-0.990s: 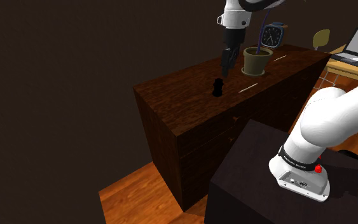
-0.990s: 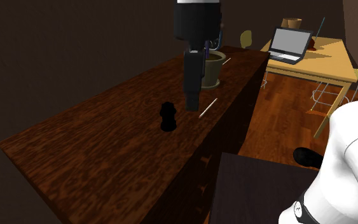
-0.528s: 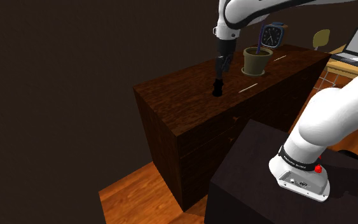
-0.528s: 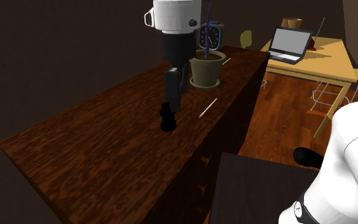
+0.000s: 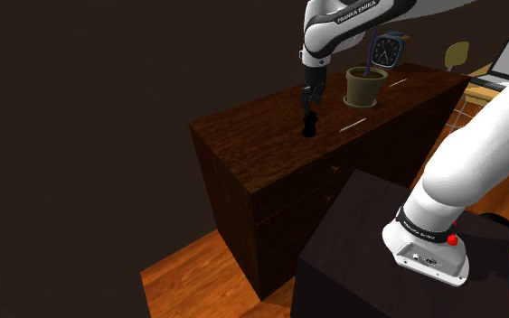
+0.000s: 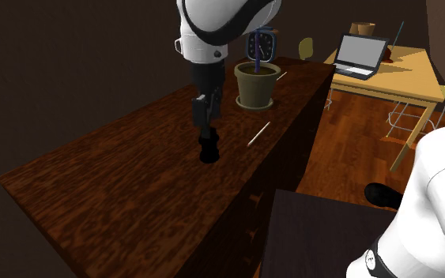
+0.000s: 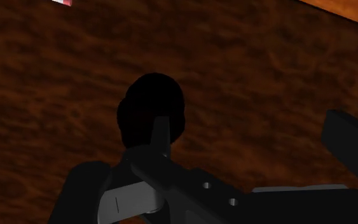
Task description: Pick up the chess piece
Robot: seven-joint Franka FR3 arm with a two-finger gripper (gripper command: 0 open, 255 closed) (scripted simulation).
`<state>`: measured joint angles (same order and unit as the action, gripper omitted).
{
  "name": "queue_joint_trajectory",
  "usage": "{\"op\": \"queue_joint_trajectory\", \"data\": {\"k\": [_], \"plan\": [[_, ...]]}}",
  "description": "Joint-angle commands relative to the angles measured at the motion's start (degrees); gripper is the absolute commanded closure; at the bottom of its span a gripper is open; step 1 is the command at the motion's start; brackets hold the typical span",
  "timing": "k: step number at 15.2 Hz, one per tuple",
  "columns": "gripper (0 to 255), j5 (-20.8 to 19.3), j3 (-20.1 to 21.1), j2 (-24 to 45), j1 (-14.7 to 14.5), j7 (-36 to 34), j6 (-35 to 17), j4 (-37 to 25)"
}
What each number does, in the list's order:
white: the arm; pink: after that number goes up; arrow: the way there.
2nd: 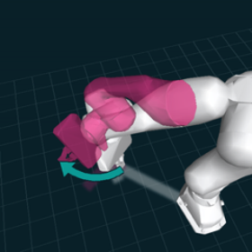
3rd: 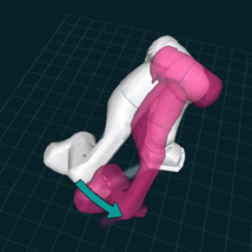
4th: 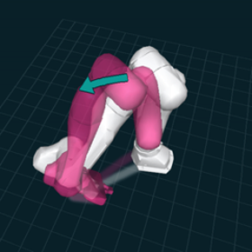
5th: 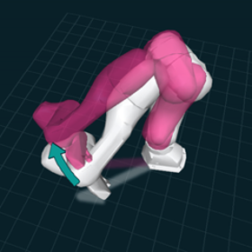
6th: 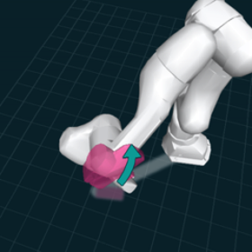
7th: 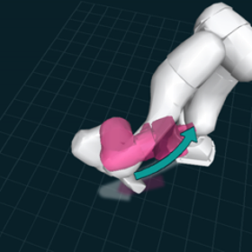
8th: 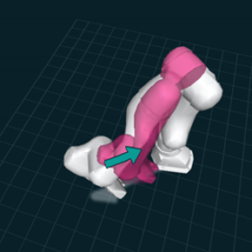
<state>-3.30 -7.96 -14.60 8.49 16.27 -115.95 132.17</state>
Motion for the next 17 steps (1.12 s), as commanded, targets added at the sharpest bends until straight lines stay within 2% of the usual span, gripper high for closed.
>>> {"op": "queue_joint_trajectory", "data": {"k": [1, 5, 13, 15, 16, 17], "plan": [[0, -0.36, -1.03, 4.34, 0.71, 0.86, -2.68, -1.73], [0, -0.61, -2.77, 11.85, 2.11, 2.4, -6.26, -5.83], [0, -0.17, -3.0, 15.56, 2.34, 2.68, -12.32, -3.46], [0, -0.17, -2.99, 15.55, 2.34, 2.68, -12.32, -3.45], [255, -0.21, -2.98, 15.43, 2.32, 2.63, -12.36, -3.3], [255, -0.21, -2.97, 15.42, 2.31, 2.6, -12.36, -3.29]]}}
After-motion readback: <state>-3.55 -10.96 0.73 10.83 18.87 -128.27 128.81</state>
